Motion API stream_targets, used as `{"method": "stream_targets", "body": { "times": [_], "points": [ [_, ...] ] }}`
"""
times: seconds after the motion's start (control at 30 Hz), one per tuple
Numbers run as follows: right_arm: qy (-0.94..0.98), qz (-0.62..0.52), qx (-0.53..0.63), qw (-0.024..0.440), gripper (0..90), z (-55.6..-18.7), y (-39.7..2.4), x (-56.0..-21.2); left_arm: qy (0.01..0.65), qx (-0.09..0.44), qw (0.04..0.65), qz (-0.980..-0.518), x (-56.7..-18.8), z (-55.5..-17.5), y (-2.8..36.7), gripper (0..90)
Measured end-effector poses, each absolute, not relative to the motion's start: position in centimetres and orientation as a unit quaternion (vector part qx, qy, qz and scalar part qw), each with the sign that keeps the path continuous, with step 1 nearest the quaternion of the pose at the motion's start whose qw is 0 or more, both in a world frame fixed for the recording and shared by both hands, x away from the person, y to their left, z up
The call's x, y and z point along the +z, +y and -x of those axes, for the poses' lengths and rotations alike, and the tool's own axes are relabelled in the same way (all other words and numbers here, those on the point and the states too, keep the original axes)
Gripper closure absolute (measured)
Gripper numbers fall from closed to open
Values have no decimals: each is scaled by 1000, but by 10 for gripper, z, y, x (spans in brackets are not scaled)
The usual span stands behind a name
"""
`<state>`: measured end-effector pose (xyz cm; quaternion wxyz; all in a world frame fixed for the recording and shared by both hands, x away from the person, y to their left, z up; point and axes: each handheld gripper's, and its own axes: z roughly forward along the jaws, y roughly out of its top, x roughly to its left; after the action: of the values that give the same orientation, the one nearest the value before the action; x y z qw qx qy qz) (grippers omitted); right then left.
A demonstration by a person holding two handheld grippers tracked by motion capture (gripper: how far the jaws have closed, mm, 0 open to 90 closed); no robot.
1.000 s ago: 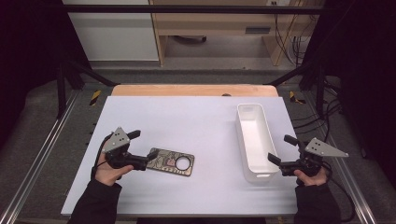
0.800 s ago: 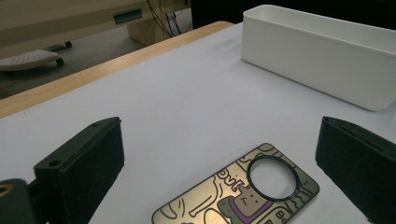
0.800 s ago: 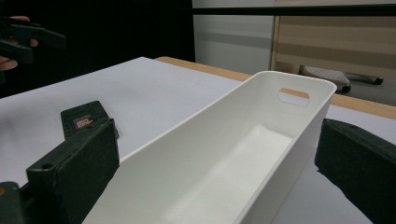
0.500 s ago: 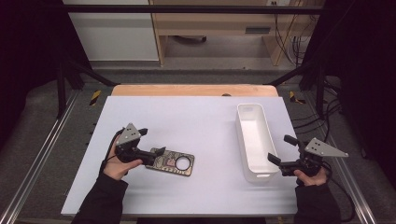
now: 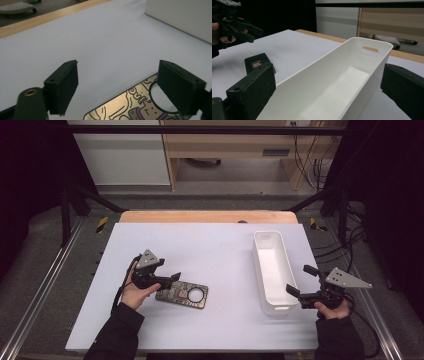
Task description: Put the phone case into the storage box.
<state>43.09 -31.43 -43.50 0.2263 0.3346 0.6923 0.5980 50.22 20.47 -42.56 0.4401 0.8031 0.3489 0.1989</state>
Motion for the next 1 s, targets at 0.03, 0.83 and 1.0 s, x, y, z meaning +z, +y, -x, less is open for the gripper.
{"method": "stream_targets", "body": {
  "times": [0.03,0.83,1.0],
  "points": [
    [693,-334,598,226,4,-431,-314,-435,351,194,438,-804,-428,-503,205,242],
    [696,-333,594,227,4,-432,-314,-436,388,185,366,-826,-448,-518,202,735],
    [696,-332,595,227,4,-432,-313,-436,388,182,355,-831,-451,-520,201,831]
  ]
}}
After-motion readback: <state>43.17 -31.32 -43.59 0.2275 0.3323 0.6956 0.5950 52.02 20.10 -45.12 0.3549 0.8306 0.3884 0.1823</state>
